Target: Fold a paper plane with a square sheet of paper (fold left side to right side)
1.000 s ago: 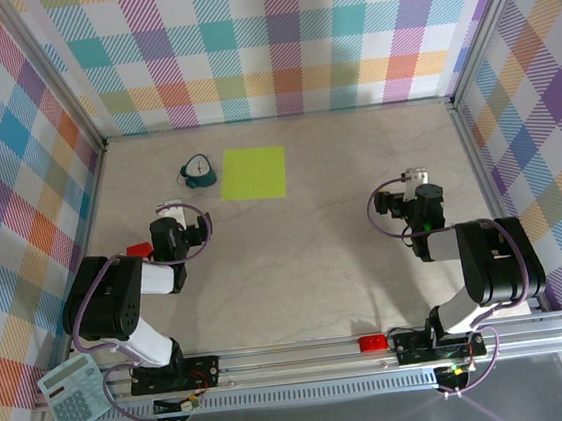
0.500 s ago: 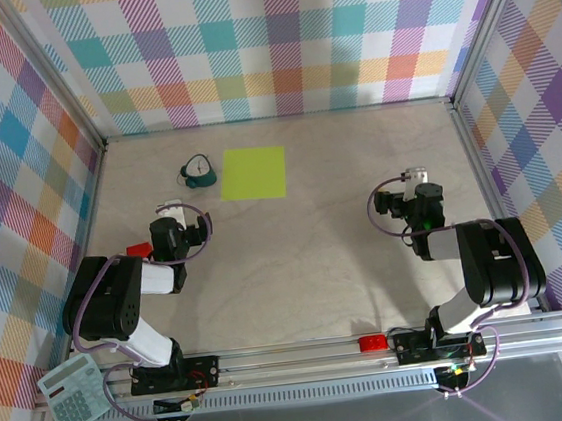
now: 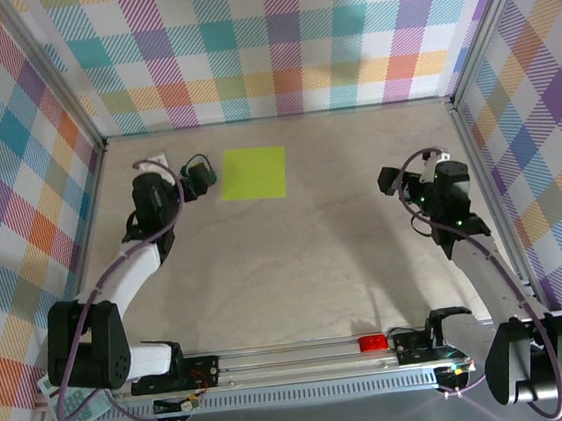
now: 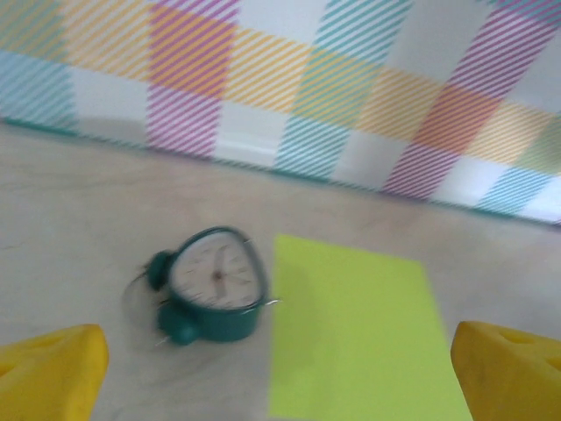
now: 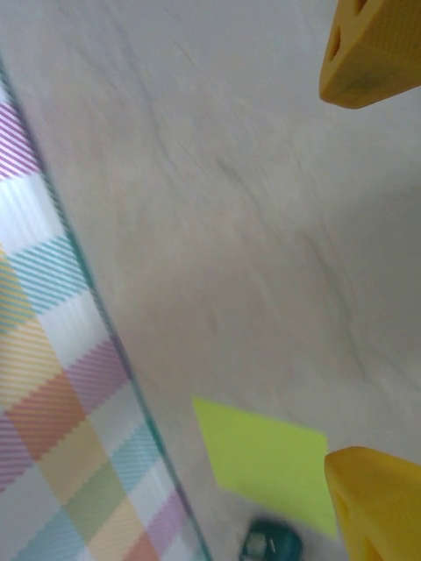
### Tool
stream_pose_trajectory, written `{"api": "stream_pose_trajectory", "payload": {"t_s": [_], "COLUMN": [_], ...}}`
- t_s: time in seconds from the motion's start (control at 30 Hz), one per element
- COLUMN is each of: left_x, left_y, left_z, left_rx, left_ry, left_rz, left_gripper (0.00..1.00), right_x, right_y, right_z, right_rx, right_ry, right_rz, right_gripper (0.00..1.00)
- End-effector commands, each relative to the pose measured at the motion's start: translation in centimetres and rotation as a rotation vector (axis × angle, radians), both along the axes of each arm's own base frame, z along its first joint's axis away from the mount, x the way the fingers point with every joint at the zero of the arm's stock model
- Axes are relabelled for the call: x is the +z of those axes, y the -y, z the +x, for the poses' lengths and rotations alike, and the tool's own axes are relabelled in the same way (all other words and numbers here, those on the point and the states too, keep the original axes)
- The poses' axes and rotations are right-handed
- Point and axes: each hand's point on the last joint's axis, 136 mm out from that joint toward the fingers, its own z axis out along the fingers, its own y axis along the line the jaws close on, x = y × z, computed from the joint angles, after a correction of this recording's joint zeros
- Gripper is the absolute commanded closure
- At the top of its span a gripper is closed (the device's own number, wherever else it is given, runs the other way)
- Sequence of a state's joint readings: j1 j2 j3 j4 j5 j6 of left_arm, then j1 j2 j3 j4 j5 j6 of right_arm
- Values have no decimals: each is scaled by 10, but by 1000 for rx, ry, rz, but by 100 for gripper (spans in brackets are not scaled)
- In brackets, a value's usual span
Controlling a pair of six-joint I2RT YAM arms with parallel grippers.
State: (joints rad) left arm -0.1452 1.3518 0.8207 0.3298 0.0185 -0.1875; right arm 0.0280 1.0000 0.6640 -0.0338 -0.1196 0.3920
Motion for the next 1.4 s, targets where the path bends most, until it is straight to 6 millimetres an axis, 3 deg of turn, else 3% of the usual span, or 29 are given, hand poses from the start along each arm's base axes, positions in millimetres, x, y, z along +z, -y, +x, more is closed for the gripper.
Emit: {"api": "stream_pose_trajectory", "payload": {"t_s": [0.0, 0.13, 0.27, 0.43, 0.67, 0.9, 1.2, 1.37], "left_x": [-45, -61, -87, -118, -148, -178, -204, -210], "left_y": [58, 108, 147, 171, 179, 177, 175, 178], "left_z": [-3, 18, 37, 59, 79, 74, 45, 17], "left_rx": [-179, -281, -344, -361, -350, -331, -316, -302], "left_ry": [-236, -332, -441, -532, -599, -720, -845, -910], "left_rz": [-80, -51, -30, 1, 16, 27, -7, -27], "left_gripper": [0, 0, 0, 0, 0, 0, 0, 0], "right_x": [-25, -27, -34, -43, -52, -56, -59, -61], "right_y": [-36, -66, -81, -86, -75, -67, -60, -58], "right_z": [-43, -65, -85, -103, -123, -133, -136, -137], "right_rx": [89, 180, 223, 242, 207, 176, 142, 131], "right_ry": [-287, -373, -434, -485, -512, -524, -540, -549], "right_rz": [213, 223, 192, 169, 144, 131, 104, 99], "right_gripper": [1, 1, 1, 1, 1, 1, 1, 1]}}
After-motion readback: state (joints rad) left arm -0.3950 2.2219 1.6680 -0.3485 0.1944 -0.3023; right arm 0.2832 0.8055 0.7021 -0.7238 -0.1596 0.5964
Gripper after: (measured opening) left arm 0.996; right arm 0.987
